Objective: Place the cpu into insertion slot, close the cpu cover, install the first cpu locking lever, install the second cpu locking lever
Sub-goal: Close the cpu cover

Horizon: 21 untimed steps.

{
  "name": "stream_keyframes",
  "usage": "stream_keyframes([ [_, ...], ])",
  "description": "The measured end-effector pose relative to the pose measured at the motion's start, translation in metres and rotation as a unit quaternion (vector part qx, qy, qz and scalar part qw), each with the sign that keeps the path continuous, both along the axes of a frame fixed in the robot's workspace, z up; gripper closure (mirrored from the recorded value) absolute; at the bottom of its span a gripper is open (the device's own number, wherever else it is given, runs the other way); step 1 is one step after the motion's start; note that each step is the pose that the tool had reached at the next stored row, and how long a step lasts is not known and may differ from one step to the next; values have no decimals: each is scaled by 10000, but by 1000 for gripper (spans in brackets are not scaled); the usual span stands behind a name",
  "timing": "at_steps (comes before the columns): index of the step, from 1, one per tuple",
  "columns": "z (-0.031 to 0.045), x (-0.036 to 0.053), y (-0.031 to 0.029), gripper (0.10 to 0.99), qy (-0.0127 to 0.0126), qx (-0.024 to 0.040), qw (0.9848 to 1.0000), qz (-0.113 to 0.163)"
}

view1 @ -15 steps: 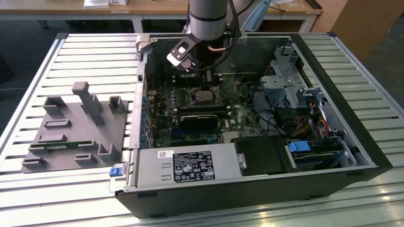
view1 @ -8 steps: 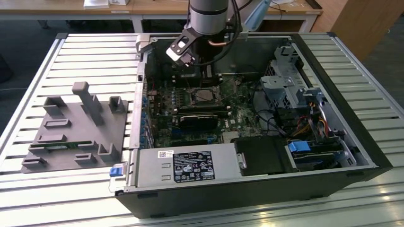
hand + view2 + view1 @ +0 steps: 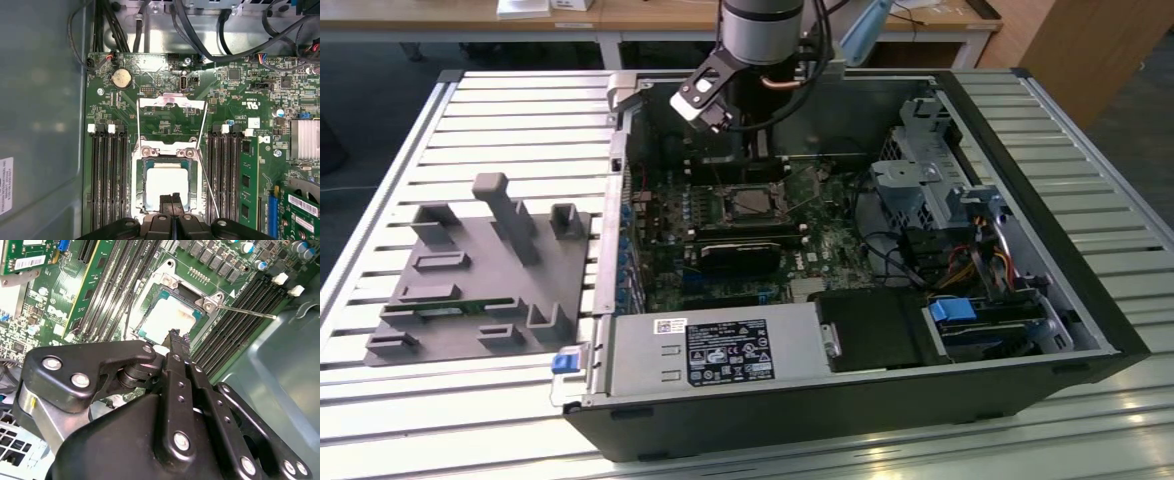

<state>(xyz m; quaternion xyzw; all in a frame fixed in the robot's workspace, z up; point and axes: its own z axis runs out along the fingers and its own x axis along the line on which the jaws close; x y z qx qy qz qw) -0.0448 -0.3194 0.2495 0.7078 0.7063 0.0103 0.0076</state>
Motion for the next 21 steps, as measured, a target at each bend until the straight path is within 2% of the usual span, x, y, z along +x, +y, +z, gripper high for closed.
stream_keyframes([
  [15, 125, 0, 0, 980, 44, 0, 10000, 0],
  [21, 187, 1, 0, 980, 77, 2, 10000, 0],
])
